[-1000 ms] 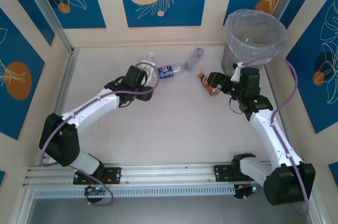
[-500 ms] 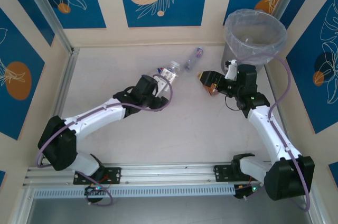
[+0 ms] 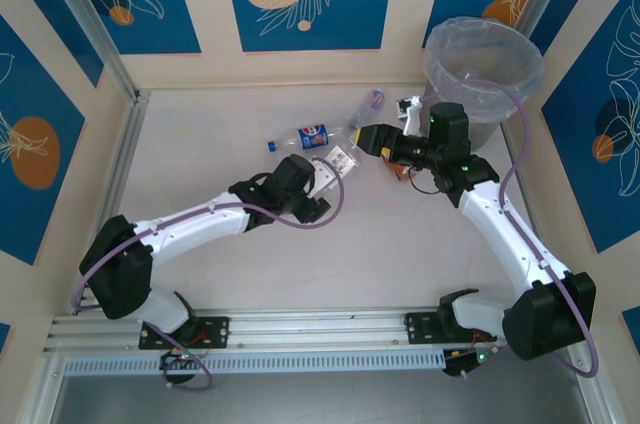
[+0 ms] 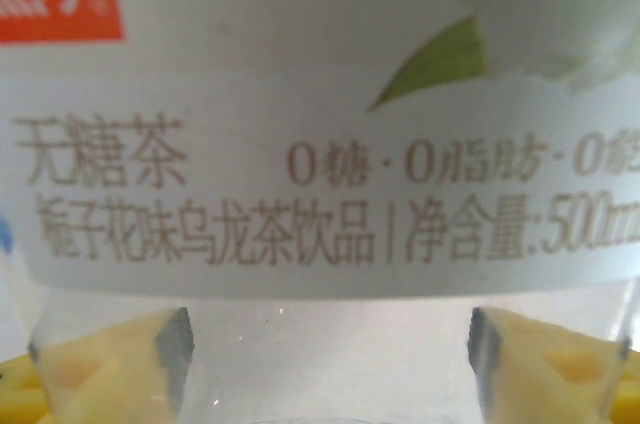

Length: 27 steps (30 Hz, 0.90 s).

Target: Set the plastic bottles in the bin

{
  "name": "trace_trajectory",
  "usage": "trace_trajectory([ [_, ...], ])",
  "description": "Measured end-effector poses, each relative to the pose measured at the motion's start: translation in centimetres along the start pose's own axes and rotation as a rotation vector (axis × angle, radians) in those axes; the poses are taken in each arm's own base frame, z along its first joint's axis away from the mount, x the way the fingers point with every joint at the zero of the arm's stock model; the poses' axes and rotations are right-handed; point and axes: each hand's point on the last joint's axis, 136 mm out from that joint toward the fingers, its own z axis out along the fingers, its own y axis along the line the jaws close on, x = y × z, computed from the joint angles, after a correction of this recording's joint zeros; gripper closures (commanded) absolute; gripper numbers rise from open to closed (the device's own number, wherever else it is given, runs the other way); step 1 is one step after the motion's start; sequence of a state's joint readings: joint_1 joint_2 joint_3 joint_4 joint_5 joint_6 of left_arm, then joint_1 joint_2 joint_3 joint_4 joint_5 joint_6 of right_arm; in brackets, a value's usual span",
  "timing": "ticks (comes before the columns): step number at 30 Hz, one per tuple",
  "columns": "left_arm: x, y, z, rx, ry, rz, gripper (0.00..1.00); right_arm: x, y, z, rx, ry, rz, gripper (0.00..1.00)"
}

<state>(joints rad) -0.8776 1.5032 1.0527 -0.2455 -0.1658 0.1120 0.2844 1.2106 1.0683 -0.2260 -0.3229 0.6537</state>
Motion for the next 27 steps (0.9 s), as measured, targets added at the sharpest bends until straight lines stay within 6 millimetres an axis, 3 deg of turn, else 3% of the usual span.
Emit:
trace_trajectory([
  [11,0.4,-0.6,0.7,-0.009,0.020,0.029,0.52,0.2,-2.5,1.8,0.084,0.048,0.057,0.38],
  [19,-0.7,-0.7,0.7,-0.008,-0.033,0.021,0.53,0.7,-3.8,1.9,0.116,0.076,0.066,0.23],
  [23,-1.3,-0.8,0.4,-0.003,-0.058,0.019,0.52,0.9,-4.2,1.7,0.079,0.088,0.077,0.21],
  [27,-1.3,-1.0,0.4,0.011,-0.063,0.012,0.52,1.7,-3.1,1.9,-0.005,0.133,0.059,0.24],
])
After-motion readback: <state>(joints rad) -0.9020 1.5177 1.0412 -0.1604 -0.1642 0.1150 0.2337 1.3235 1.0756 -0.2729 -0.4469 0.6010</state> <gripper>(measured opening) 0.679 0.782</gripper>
